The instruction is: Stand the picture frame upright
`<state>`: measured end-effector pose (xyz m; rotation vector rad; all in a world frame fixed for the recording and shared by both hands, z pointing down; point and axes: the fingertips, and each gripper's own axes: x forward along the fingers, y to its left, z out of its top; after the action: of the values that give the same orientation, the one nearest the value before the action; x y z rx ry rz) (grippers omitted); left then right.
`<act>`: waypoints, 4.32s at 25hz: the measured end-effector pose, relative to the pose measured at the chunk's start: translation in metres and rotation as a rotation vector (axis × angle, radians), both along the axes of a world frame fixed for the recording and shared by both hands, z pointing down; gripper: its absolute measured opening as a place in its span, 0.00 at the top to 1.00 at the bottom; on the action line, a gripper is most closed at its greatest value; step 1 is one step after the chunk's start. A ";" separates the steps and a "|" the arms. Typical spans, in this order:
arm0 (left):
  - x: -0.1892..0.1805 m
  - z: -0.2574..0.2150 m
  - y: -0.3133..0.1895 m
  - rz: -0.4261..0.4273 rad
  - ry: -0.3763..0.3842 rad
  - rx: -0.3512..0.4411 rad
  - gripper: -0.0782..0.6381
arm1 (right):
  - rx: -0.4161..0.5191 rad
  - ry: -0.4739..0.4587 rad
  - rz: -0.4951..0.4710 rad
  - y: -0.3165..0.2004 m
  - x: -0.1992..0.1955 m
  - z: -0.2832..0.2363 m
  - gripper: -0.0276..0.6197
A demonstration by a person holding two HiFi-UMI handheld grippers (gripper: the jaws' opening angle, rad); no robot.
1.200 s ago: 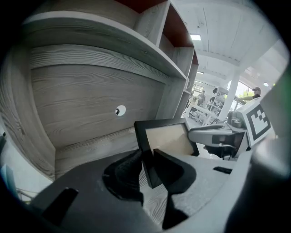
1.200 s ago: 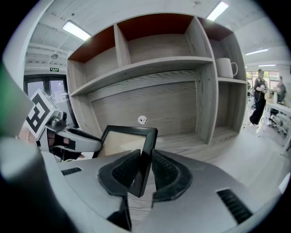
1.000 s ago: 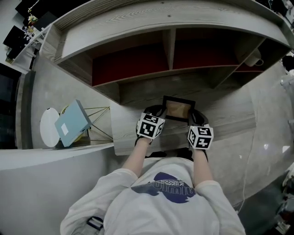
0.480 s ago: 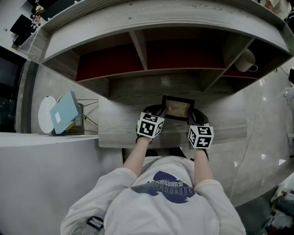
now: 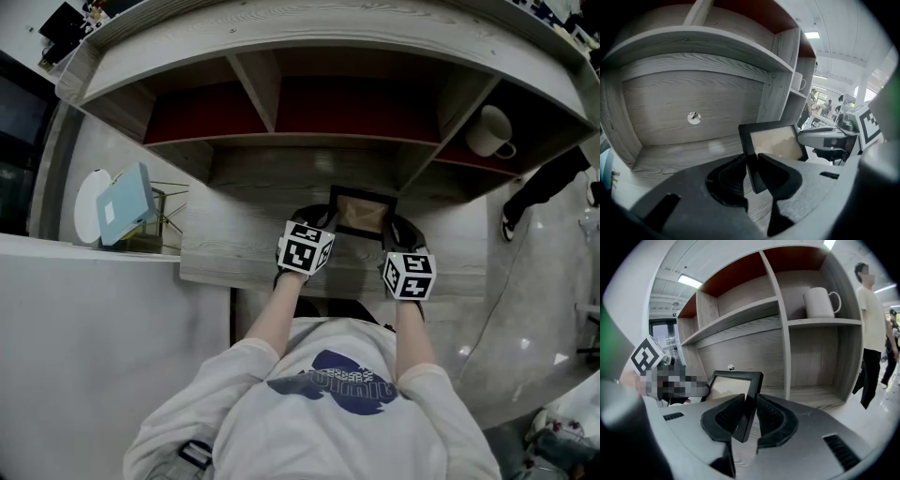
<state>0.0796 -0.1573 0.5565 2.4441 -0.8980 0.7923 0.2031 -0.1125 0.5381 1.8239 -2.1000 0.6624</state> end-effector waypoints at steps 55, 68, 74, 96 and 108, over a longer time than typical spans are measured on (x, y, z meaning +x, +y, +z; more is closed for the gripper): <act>0.125 0.026 -0.012 0.021 -0.039 -0.009 0.77 | 0.026 -0.017 -0.074 -0.008 0.123 0.023 0.84; 0.140 0.050 -0.017 -0.058 -0.057 -0.003 0.77 | 0.021 0.001 -0.184 -0.022 0.140 0.047 0.84; 0.138 0.061 -0.018 -0.077 -0.057 0.001 0.77 | 0.016 0.015 -0.208 -0.026 0.138 0.058 0.84; 0.143 0.091 -0.025 -0.069 -0.081 0.005 0.78 | -0.020 0.089 -0.238 -0.034 0.144 0.092 0.85; 0.144 0.091 -0.027 -0.058 -0.079 0.009 0.78 | -0.034 0.129 -0.262 -0.037 0.145 0.097 0.85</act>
<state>0.2241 -0.1846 0.6472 2.3975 -0.9989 0.8705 0.3486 -0.1497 0.6353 1.4937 -2.1745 0.4975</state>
